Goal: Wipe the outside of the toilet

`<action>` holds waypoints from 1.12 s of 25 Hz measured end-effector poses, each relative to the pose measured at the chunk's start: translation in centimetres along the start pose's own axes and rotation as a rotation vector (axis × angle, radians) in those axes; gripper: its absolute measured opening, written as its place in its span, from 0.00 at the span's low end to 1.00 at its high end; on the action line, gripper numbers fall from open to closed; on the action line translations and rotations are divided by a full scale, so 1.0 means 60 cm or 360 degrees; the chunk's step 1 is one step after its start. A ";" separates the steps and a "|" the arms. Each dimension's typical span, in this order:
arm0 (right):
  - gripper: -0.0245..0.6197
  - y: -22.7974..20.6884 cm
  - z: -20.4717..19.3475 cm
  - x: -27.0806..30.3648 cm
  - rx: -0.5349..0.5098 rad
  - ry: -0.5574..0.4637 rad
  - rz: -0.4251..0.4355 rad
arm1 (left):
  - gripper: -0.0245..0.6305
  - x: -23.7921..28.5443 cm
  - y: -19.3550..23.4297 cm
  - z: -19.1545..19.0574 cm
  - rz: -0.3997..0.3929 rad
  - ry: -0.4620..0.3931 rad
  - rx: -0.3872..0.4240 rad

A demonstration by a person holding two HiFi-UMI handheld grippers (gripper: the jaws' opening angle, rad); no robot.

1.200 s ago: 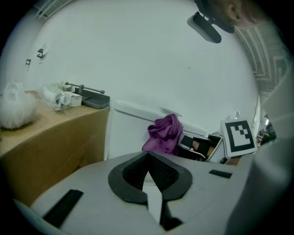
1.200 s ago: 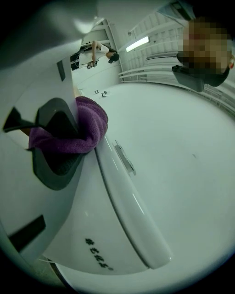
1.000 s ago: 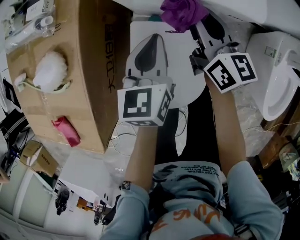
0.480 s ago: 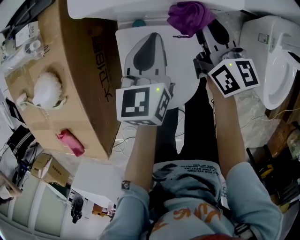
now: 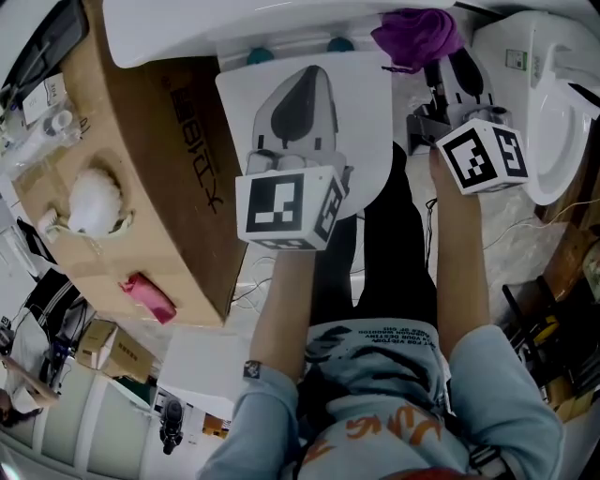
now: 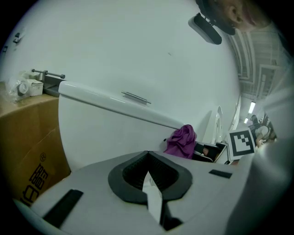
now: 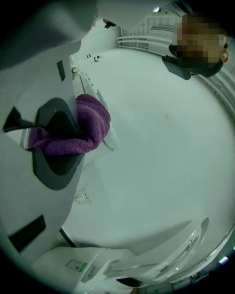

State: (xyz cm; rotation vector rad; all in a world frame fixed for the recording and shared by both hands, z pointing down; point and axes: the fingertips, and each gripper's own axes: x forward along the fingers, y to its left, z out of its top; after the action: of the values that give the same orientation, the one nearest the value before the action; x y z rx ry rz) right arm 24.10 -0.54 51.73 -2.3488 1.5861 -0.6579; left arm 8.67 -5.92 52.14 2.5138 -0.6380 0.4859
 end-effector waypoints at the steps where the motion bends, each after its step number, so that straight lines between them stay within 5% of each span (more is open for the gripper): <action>1: 0.15 -0.011 0.001 -0.004 0.0022 -0.0007 -0.0039 | 0.07 0.000 0.002 -0.001 0.0004 0.0005 -0.0007; 9: 0.15 0.025 -0.036 -0.019 0.0065 0.0040 0.0044 | 0.07 -0.041 0.089 -0.013 0.0169 -0.0021 -0.0093; 21: 0.15 0.338 -0.218 0.072 0.0035 0.0354 0.0681 | 0.07 -0.182 0.256 -0.049 0.0516 -0.0099 -0.0224; 28: 0.15 0.419 -0.282 0.127 -0.0053 0.0433 0.0827 | 0.07 -0.205 0.303 -0.067 0.0619 -0.0112 -0.0272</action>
State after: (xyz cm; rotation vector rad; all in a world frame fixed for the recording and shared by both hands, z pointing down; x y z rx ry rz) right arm -2.27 -16.30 57.51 -1.7937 2.2183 -0.8482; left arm -11.83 -13.47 56.76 2.2568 -1.1557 0.4568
